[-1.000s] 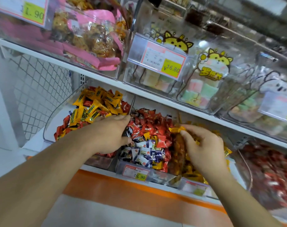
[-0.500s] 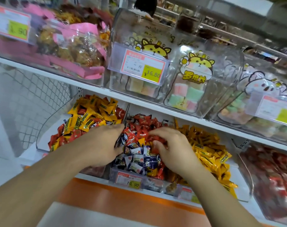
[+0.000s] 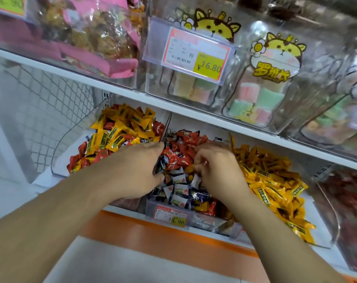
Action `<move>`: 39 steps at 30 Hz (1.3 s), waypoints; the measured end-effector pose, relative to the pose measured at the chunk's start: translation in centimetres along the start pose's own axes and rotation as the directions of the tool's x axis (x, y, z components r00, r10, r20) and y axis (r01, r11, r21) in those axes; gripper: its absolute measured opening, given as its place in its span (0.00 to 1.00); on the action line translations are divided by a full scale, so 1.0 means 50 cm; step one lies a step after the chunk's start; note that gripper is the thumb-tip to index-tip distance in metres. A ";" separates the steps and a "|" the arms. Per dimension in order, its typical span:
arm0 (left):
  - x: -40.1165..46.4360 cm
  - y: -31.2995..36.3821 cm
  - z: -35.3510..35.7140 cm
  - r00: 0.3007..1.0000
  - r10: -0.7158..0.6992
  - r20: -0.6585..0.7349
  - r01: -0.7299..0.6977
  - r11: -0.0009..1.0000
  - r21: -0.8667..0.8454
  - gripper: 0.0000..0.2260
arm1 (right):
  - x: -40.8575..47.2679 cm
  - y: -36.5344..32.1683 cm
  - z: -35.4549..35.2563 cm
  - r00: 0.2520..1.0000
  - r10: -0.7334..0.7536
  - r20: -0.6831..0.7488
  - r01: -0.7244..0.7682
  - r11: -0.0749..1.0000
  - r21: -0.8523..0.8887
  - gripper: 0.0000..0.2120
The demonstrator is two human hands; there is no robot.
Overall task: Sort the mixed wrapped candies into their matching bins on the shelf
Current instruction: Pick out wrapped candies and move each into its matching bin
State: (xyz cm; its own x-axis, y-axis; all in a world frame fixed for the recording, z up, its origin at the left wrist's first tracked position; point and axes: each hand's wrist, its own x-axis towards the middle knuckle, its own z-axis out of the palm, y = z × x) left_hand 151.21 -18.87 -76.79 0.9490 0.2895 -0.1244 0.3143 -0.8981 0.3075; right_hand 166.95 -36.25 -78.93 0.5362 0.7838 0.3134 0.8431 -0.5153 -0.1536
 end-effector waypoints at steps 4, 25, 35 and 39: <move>0.004 0.014 0.010 0.999 -0.021 -0.030 0.022 0.999 0.037 0.41 | -0.036 0.003 -0.064 0.976 0.189 -0.106 -0.171 0.973 0.153 0.07; 0.140 0.143 0.111 0.947 0.068 -0.315 -0.025 0.990 0.140 0.12 | -0.133 0.064 -0.110 0.944 0.320 -0.077 -0.308 0.941 0.142 0.14; 0.125 0.144 0.113 0.918 -0.045 -0.394 -0.002 0.993 -0.118 0.09 | -0.146 0.059 -0.111 0.953 0.296 -0.060 -0.282 0.944 0.170 0.14; 0.085 0.145 0.071 0.883 -0.111 -0.456 -0.038 0.952 -0.305 0.07 | -0.144 0.053 -0.100 0.957 0.275 -0.093 -0.257 0.950 0.176 0.14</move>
State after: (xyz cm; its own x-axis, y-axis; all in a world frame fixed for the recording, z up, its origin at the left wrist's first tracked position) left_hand 157.43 -25.33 -78.43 0.8137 0.5060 0.2862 0.2699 -0.7648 0.5850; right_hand 165.13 -45.02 -76.90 0.7414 0.5760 0.3443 0.6710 -0.6298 -0.3912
